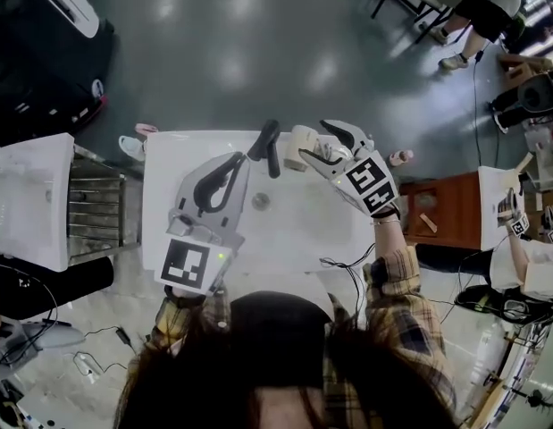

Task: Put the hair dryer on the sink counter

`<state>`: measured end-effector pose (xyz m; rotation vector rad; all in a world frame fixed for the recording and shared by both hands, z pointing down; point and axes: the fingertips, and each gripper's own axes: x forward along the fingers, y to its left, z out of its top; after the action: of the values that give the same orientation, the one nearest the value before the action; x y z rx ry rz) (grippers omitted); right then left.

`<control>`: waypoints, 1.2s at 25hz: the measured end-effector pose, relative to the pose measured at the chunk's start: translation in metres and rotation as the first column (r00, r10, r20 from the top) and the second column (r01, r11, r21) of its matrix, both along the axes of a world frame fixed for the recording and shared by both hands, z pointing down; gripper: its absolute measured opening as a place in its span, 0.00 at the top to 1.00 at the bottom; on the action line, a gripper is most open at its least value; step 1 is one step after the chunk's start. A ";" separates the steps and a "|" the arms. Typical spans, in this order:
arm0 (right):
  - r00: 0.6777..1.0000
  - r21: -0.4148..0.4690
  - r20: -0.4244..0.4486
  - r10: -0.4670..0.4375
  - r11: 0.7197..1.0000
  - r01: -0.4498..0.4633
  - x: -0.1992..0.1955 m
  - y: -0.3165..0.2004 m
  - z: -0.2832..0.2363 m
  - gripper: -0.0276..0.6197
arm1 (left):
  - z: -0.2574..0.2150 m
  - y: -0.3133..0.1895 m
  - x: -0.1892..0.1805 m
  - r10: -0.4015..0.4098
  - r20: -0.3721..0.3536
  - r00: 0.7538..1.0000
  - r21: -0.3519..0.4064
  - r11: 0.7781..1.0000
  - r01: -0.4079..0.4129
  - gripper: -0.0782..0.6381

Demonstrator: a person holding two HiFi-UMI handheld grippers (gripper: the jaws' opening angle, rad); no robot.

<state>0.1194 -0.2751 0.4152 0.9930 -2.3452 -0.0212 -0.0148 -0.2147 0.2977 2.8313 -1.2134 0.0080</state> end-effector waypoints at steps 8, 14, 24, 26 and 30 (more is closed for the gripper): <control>0.965 0.105 0.254 -0.068 0.994 0.042 -0.069 0.028 -0.076 0.50 | -0.019 -0.001 -0.006 -0.008 0.027 1.000 0.042 0.999 0.007 0.85; 0.927 0.184 0.346 -0.144 0.979 0.084 -0.113 0.060 -0.120 0.54 | -0.026 0.000 -0.010 -0.011 0.020 1.000 0.060 0.998 0.009 0.85; 0.891 0.230 0.450 -0.058 0.972 -0.053 -0.113 0.073 -0.149 0.72 | -0.029 0.004 -0.012 -0.005 0.004 1.000 0.068 0.998 0.004 0.85; 0.885 0.230 0.464 -0.041 0.970 -0.075 -0.109 0.074 -0.151 0.75 | -0.028 0.006 -0.011 0.000 0.003 1.000 0.066 0.998 0.000 0.85; 0.873 0.226 0.487 -0.022 0.969 -0.102 -0.102 0.074 -0.155 0.82 | -0.025 0.008 -0.003 0.023 0.012 1.000 0.059 0.998 -0.024 0.85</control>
<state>0.0176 -0.2009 0.2604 1.2898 -2.8325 -0.0504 -0.0181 -0.2062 0.2723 2.8995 -1.2016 -0.0111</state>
